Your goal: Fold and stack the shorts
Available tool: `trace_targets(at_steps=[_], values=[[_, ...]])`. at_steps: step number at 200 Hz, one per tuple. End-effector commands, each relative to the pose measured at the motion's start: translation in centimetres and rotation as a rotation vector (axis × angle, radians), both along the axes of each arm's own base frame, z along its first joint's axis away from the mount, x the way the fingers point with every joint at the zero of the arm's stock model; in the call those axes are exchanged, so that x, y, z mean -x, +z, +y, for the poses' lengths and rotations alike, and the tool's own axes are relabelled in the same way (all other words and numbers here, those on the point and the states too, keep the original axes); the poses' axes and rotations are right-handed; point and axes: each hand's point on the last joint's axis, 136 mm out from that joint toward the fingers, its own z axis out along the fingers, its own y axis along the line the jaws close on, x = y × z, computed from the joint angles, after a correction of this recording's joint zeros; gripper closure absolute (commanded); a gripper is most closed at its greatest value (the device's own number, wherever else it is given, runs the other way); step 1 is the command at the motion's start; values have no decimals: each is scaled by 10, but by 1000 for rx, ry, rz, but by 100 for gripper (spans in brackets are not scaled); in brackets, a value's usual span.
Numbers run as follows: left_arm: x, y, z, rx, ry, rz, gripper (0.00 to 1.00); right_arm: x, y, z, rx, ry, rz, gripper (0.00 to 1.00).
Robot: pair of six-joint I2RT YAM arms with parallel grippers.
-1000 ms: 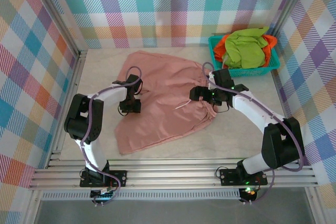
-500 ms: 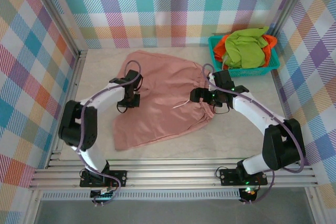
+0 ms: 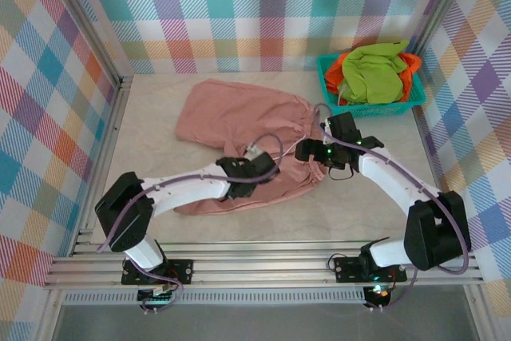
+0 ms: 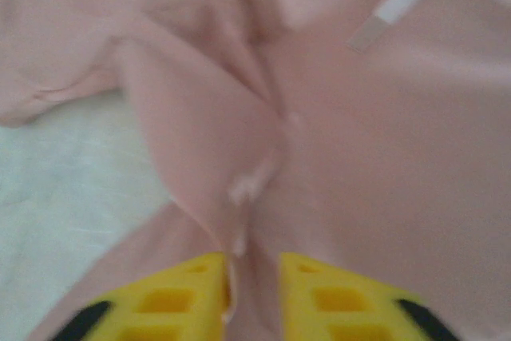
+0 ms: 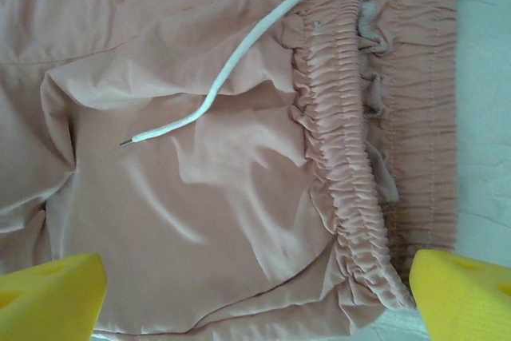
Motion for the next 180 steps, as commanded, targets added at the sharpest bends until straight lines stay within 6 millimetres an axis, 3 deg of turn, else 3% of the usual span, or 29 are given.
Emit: trace_targets(at_steps=[1,21,41,60,76,96,113,148,180], values=[[25,-25,-26,157,-51,117,56,10,-6,-14,-18,-57,36,3],[39,-20,-42,316,-104,171,29,13,-8,-15,-37,-55,38,3],[38,8,-43,512,-88,189,17,14,-6,-6,-84,-24,31,3],[24,47,-25,703,-3,161,9,13,-1,3,-130,3,26,3],[11,78,1,802,76,111,3,12,2,7,-151,13,26,2],[3,92,36,798,190,90,0,11,4,9,-161,19,22,3],[4,78,63,774,324,170,2,11,3,9,-162,21,27,2],[16,30,56,875,446,366,14,13,1,9,-162,19,39,3],[29,-3,64,888,547,411,18,15,0,8,-157,17,42,2]])
